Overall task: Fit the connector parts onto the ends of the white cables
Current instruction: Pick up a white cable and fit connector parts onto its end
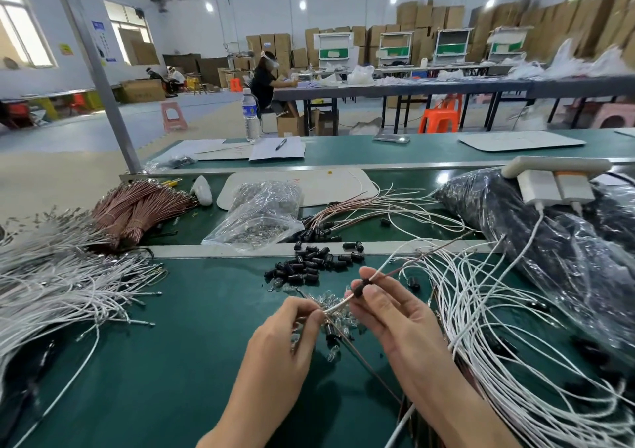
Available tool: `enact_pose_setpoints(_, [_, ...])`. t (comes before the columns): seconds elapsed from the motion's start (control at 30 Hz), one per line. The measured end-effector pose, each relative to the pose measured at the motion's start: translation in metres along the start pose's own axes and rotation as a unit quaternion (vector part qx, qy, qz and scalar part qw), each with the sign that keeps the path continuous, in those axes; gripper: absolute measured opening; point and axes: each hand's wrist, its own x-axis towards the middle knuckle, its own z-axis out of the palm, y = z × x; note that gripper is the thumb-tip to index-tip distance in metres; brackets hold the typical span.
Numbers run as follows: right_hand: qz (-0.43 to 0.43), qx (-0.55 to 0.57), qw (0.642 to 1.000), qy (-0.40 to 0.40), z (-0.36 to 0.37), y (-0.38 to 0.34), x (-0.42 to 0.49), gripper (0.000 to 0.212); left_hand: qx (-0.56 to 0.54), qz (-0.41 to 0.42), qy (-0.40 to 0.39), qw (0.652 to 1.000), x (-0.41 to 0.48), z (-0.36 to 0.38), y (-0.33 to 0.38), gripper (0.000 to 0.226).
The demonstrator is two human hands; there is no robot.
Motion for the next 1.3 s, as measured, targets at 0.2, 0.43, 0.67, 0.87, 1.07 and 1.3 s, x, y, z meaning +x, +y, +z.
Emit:
enact_pose_setpoints(0.2, [0.023, -0.007, 0.999, -0.030, 0.005, 0.008, -0.002, 0.026, -0.028, 0.007, -0.022, 0.999, -0.001, 0.003, 0.002, 0.006])
enact_pose_setpoints(0.43, [0.014, 0.017, 1.000, -0.012, 0.001, 0.003, 0.001, 0.026, -0.057, 0.011, -0.032, 0.998, -0.002, 0.003, 0.002, 0.012])
enact_pose_setpoints(0.67, [0.033, -0.022, 0.999, -0.038, 0.006, 0.009, -0.002, 0.027, -0.137, -0.030, -0.027, 0.990, -0.002, 0.005, 0.008, 0.010])
enact_pose_setpoints(0.87, [0.013, -0.026, 0.999, -0.027, 0.005, 0.010, -0.001, 0.021, -0.152, -0.060, -0.012, 0.986, 0.000, 0.007, 0.010, 0.016])
enact_pose_setpoints(1.07, [-0.029, -0.127, 0.991, -0.032, 0.005, 0.011, -0.002, 0.033, -0.203, -0.090, -0.020, 0.975, 0.000, 0.009, 0.015, 0.014])
enact_pose_setpoints(1.3, [-0.044, -0.109, 0.993, 0.010, 0.001, 0.009, 0.000, 0.029, -0.241, -0.109, 0.001, 0.964, 0.001, 0.006, 0.013, 0.019])
